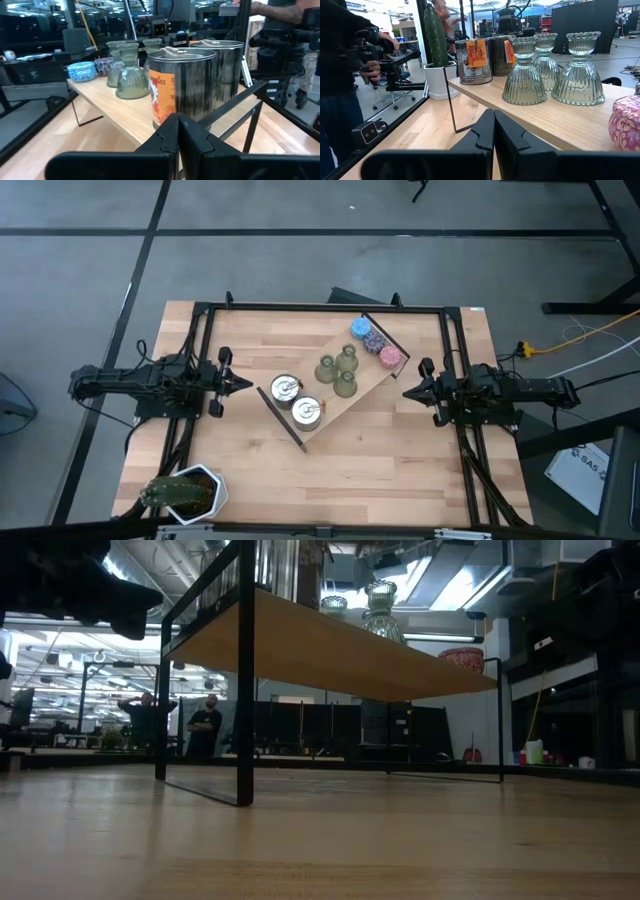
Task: Pick & Place candle stick holders
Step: Return to Home Position
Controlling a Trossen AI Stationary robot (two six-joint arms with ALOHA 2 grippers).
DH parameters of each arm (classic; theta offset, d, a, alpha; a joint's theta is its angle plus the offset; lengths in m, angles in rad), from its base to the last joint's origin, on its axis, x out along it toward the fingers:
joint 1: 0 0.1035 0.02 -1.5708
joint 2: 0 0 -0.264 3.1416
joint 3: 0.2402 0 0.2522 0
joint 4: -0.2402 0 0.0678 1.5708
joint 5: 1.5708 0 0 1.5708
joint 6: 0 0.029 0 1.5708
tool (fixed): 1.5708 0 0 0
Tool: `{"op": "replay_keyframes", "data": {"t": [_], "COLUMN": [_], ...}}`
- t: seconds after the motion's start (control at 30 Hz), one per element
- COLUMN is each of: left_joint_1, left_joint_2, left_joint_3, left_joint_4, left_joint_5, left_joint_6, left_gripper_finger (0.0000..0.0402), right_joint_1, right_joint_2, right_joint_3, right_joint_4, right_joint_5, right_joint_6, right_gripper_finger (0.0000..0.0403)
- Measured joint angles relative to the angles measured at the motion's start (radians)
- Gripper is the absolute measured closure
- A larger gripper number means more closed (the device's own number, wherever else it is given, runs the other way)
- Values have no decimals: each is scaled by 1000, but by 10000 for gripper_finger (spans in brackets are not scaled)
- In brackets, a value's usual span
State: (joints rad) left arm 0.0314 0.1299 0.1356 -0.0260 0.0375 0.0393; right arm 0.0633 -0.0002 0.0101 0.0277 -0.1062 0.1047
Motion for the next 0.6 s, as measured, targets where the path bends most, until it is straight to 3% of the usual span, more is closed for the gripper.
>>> {"op": "replay_keyframes", "data": {"t": [0.17,0.6], "left_joint_1": [18,36], "left_joint_2": [-7,-64], "left_joint_3": [0,-81], "left_joint_4": [-8,14], "left_joint_5": [49,47], "left_joint_6": [7,-7], "left_gripper_finger": [398,398], "right_joint_1": [0,0], "right_joint_2": [0,0], "right_joint_3": [0,0], "right_joint_4": [0,0], "right_joint_5": [0,0], "right_joint_6": [0,0], "right_gripper_finger": [393,393]}}
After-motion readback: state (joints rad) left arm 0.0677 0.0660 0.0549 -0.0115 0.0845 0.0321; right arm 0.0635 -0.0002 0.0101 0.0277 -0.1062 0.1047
